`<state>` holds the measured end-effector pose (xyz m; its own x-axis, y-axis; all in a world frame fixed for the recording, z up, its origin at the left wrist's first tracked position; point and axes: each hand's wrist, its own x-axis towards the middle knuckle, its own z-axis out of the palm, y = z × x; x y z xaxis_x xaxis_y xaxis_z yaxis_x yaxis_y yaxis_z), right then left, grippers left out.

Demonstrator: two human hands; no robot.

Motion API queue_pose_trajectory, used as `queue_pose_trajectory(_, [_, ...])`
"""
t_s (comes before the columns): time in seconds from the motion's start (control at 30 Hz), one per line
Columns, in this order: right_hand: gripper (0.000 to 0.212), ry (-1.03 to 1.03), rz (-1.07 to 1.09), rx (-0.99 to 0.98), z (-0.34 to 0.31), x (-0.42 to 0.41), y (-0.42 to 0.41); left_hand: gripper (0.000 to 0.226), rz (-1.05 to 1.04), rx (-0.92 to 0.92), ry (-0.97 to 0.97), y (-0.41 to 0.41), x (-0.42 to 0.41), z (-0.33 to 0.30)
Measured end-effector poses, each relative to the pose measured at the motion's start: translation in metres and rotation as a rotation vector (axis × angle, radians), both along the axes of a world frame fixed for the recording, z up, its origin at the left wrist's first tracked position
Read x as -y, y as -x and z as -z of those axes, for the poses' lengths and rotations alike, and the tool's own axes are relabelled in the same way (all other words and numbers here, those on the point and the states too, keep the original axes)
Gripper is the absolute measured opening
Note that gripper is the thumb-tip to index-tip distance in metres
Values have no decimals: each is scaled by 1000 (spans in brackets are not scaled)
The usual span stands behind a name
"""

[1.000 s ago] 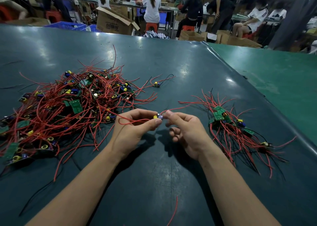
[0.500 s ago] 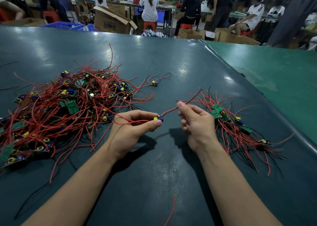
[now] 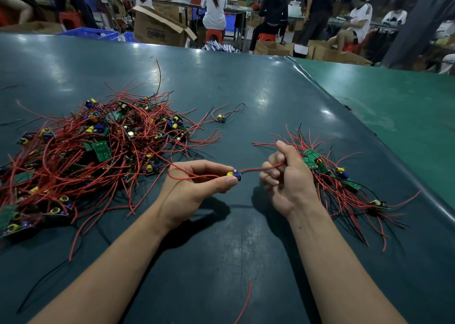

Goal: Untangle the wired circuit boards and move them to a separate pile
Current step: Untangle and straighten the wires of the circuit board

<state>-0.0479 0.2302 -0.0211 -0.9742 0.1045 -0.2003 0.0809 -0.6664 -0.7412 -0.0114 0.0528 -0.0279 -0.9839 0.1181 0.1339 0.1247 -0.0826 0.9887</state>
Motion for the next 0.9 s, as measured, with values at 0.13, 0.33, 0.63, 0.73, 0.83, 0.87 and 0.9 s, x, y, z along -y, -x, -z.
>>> queue_pose_trajectory(0.13, [43,-132,-114,-36,-1,1,-4,26,-90,-13,-46,4,3,1])
queue_pose_trajectory(0.33, [13,-384,-303,-109,5,13,-13,24,-71,1,-31,4,3,2])
queue_pose_trajectory(0.63, [17,-323,-323,-76,6,15,-13,25,-45,11,-23,2,1,-1])
queue_pose_trajectory(0.73, [18,-261,-360,-61,7,15,-12,25,-14,7,-14,1,1,-2])
queue_pose_trajectory(0.83, [18,-238,-396,-42,7,14,-11,24,-12,7,-23,0,2,-3])
queue_pose_trajectory(0.87, [18,-233,-392,-33,7,13,-10,24,-20,6,-21,0,2,-3])
queue_pose_trajectory(0.9, [19,-230,-375,-25,7,11,-10,22,-32,6,-18,1,2,-3])
